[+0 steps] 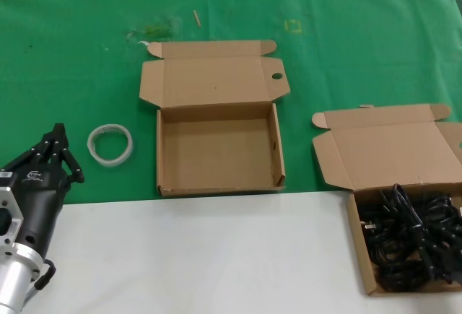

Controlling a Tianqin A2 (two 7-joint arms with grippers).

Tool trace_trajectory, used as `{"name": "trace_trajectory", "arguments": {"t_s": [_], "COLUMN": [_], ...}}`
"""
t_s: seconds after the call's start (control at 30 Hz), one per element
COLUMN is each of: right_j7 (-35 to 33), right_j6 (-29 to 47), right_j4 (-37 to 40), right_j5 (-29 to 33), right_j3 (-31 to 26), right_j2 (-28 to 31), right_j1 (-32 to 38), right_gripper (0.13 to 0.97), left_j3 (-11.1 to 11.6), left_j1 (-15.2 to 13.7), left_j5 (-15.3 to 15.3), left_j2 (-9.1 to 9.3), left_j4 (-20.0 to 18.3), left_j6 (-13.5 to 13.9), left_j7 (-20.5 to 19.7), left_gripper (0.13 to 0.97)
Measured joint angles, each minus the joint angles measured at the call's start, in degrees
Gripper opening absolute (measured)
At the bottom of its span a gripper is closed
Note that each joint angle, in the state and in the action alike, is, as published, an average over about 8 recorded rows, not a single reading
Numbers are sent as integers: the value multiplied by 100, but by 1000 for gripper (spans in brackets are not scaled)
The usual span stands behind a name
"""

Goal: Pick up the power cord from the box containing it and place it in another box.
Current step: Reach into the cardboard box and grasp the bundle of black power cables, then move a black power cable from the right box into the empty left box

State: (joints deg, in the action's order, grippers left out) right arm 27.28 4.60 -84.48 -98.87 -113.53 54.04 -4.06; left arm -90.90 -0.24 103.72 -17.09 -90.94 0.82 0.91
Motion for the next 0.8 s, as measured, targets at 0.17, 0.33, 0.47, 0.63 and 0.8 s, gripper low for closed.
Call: {"name": "trace_trajectory", "arguments": {"t_s": [0.17, 0.33, 0.47, 0.63, 0.8], "right_j7": [-158, -405, -634, -906, -745], "right_j6": [-144, -456, -743, -781, -317], "right_j4": [-316, -1008, -1725, -2316, -2217], "right_j5": [-46, -261, -507, -567, 245], "right_j3": [101, 483, 1022, 1228, 805], "right_j2": [236, 777, 1241, 1197, 232], "right_j1": [-204, -750, -1248, -931, 223], "right_gripper": [238, 230, 230, 230, 230], "left_j3": [0, 0, 0, 0, 0], "left_j1": [0, 0, 0, 0, 0], "left_j5": [0, 0, 0, 0, 0], "left_j2": [0, 0, 0, 0, 0], "left_j4": [0, 0, 0, 0, 0], "left_j6": [0, 0, 0, 0, 0], "left_j7": [0, 0, 0, 0, 0], "left_gripper": [140, 140, 140, 140, 140]}}
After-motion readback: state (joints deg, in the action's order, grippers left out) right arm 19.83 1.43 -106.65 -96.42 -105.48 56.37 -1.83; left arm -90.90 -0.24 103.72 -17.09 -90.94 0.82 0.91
